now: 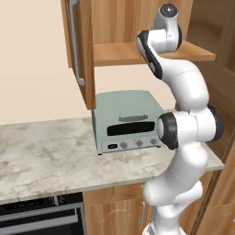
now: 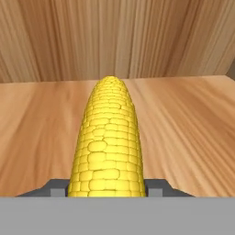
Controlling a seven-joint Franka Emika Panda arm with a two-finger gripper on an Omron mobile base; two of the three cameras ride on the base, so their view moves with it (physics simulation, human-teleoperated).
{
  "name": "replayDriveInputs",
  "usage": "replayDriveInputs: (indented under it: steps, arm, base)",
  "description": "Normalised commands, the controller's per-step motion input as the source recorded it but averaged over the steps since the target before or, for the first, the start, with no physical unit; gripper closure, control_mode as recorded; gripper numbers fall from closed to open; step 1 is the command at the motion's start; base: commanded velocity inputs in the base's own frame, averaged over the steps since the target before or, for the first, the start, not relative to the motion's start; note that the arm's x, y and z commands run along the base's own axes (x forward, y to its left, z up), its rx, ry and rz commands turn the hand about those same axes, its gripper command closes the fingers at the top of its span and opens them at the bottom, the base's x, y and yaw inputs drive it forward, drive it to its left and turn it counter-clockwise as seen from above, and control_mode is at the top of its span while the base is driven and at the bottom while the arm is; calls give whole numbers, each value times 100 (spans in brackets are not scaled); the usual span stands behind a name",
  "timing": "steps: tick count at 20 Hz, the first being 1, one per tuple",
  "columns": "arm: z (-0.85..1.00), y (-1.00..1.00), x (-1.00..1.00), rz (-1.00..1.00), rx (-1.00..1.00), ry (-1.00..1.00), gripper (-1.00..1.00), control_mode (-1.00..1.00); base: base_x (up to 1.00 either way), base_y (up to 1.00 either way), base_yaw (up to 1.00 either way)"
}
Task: Pick the corn from the counter and place it in the cabinet. Then close the cabinet.
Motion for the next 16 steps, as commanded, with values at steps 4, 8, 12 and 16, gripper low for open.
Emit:
replayDriveInputs:
  steps: [4, 8, 12, 16]
  arm:
    - [-39, 0, 52, -1, 0, -9, 100, -100]
    - [-55, 0, 43, 0, 0, -24, -100, -100]
    - [-47, 0, 10, -1, 0, -27, -100, -100]
    - [-12, -1, 0, -3, 2, -18, -100, -100]
  base:
    - [0, 0, 0]
    - [0, 0, 0]
    - [0, 0, 0]
    - [0, 0, 0]
